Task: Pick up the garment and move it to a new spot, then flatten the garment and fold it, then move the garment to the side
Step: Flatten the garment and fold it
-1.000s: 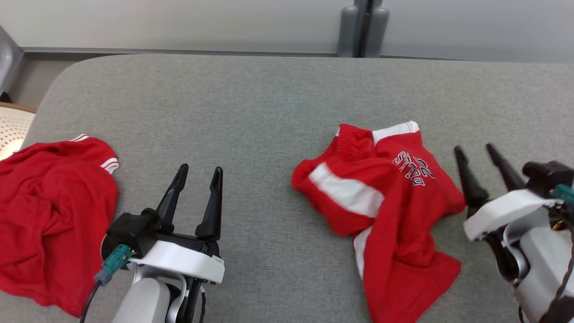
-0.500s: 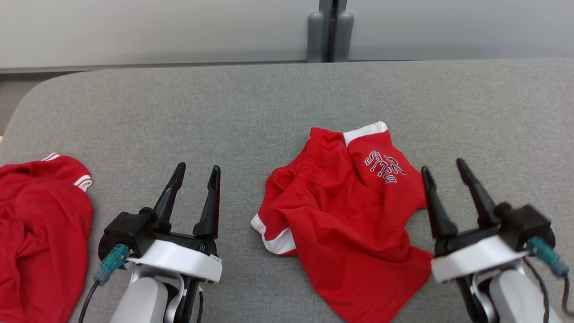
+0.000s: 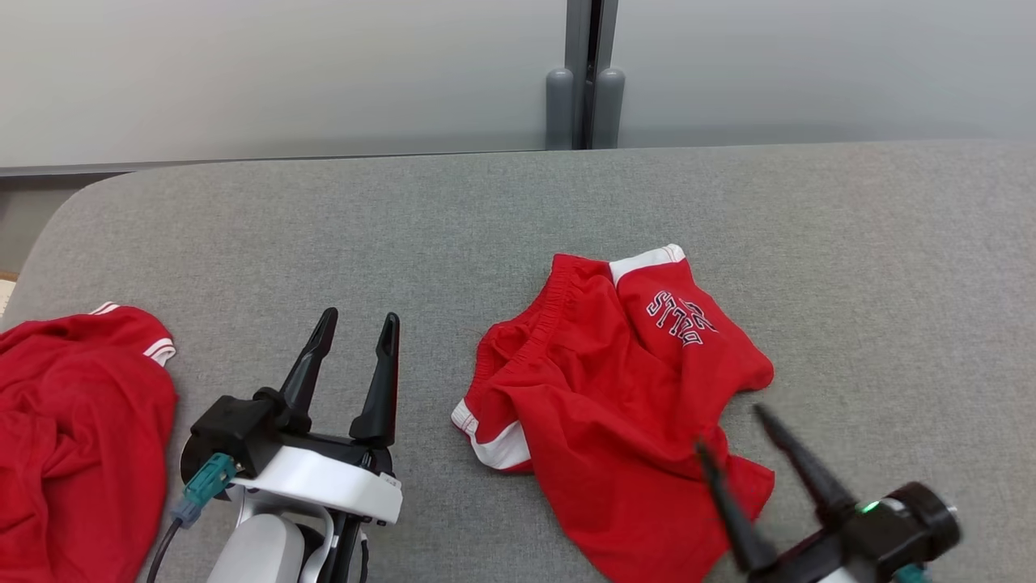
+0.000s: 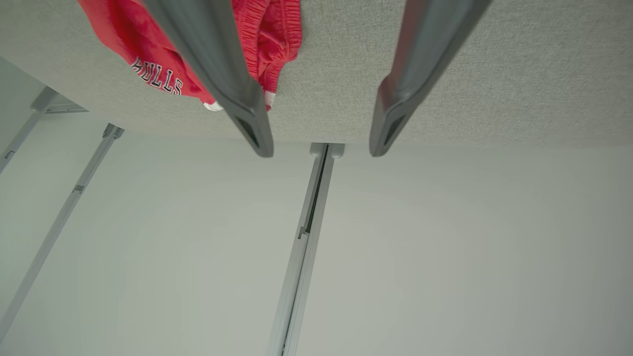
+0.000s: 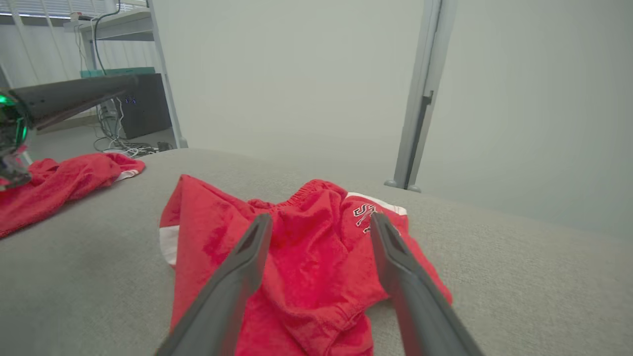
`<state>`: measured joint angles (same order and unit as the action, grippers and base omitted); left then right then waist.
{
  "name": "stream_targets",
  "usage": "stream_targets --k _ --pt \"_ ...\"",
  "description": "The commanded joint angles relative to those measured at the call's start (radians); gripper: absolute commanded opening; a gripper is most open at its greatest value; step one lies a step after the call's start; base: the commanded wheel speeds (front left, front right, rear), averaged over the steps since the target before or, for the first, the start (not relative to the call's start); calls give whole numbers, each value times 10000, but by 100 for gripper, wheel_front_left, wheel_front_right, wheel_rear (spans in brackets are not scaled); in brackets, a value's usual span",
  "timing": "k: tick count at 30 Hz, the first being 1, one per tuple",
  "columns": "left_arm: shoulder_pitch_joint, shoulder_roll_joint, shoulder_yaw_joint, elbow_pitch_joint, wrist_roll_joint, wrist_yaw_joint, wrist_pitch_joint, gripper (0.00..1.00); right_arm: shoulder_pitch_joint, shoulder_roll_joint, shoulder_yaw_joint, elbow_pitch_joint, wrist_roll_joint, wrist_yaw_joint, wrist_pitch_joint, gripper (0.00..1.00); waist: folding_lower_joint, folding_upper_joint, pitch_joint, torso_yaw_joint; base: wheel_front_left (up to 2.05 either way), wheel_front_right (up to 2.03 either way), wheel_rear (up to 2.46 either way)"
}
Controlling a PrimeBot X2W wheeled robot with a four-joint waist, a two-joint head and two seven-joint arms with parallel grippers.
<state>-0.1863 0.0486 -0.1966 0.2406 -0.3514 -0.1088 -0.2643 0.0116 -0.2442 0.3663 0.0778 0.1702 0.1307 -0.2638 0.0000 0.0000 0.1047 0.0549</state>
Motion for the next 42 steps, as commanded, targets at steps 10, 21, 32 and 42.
stream_targets --k 10,21,32,42 --pt "-43 31 -16 -15 -16 10 -2 100 -742 -2595 4128 996 320 -3 37 100 0 0 209 346 0 0 0" --pt "-196 36 -70 55 -80 25 -2 100 -2516 -3212 6558 2425 779 -3 285 100 0 0 516 832 0 0 0" --pt "-221 37 -72 41 -142 76 -2 100 -3222 -3075 6705 2955 1286 -5 115 0 0 0 576 952 0 0 0" --pt "-127 37 -78 92 -80 95 -2 100 -3192 -3248 4711 1246 4822 -3 -24 0 0 0 400 784 0 0 0"
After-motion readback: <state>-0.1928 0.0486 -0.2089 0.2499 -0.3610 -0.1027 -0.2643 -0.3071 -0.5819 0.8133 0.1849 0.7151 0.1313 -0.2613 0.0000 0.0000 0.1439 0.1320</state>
